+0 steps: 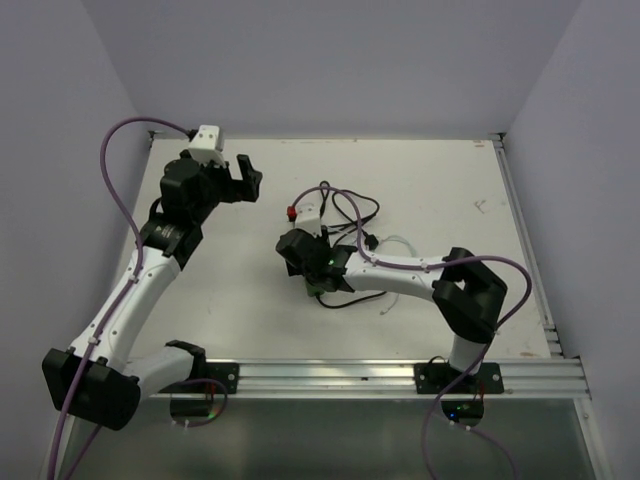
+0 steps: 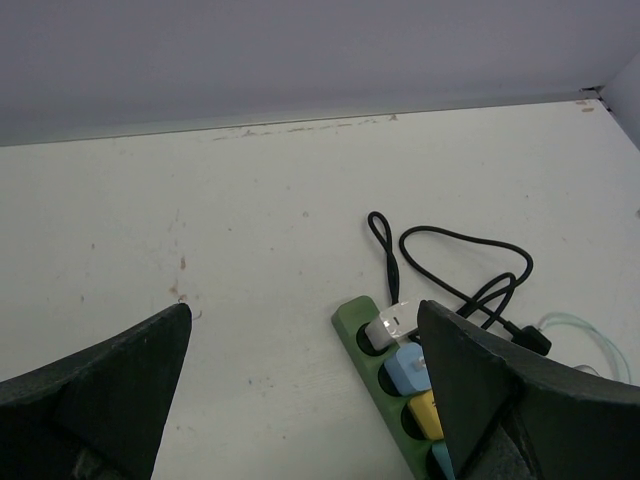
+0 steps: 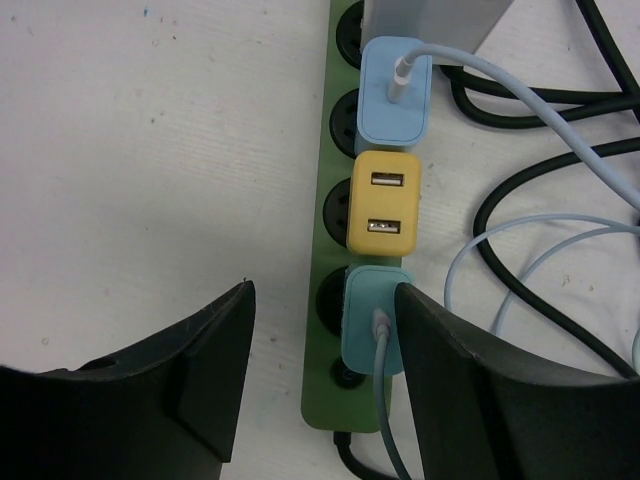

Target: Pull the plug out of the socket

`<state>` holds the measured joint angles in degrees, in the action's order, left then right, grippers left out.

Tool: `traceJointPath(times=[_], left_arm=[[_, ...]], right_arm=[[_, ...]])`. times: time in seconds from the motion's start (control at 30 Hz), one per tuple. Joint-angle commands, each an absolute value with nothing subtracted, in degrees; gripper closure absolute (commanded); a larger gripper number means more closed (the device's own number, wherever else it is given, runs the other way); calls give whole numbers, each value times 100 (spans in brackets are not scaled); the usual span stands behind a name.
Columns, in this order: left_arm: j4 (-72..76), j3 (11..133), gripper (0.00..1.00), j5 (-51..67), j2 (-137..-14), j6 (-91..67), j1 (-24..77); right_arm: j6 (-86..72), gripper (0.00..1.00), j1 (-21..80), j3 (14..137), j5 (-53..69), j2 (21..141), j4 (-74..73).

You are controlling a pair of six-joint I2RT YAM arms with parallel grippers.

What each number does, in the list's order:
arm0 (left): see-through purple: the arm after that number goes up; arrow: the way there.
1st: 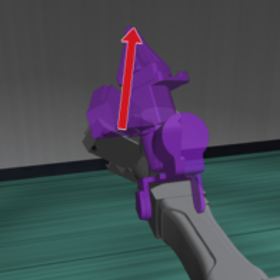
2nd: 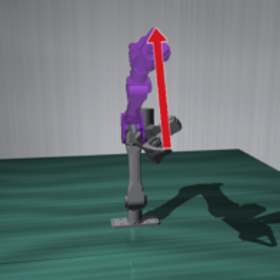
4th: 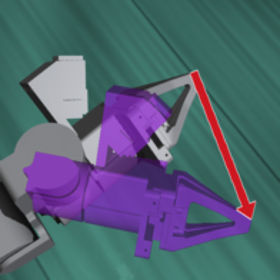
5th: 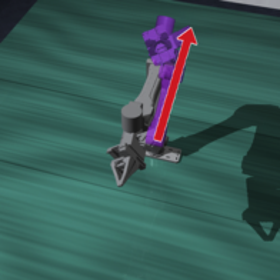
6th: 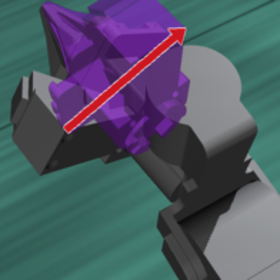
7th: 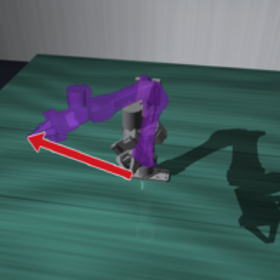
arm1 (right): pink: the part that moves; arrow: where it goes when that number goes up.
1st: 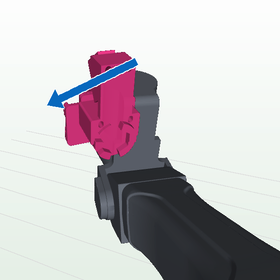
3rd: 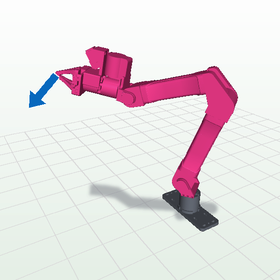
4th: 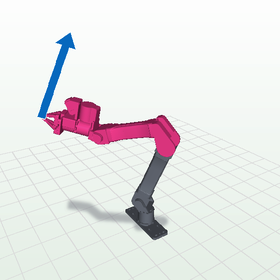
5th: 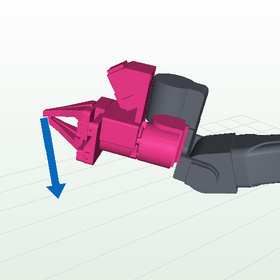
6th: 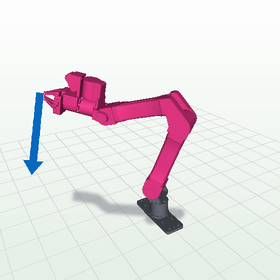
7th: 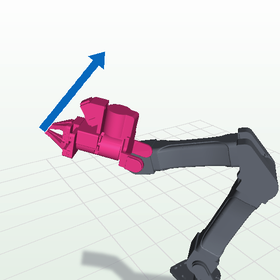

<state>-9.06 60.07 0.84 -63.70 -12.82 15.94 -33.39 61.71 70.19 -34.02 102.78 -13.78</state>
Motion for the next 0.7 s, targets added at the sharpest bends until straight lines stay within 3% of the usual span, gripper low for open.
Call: traceJointPath(times=[0.0,0.2,0.5,0.67], left_arm=[[-615,5959,0,123,-6381,-1213,1635],[-624,5959,0,132,-6390,-1204,1635],[-615,5950,0,167,-6381,-1222,1643],[-607,5950,0,229,-6381,-1239,1643]], right_arm=[[-3445,39,6161,7269,-3718,10380,-1608],[-3673,46,6161,7418,-4007,10600,-1977],[-3648,41,6161,6838,-4306,9835,-1556],[-3638,41,6152,6917,-4237,9984,-1687]])
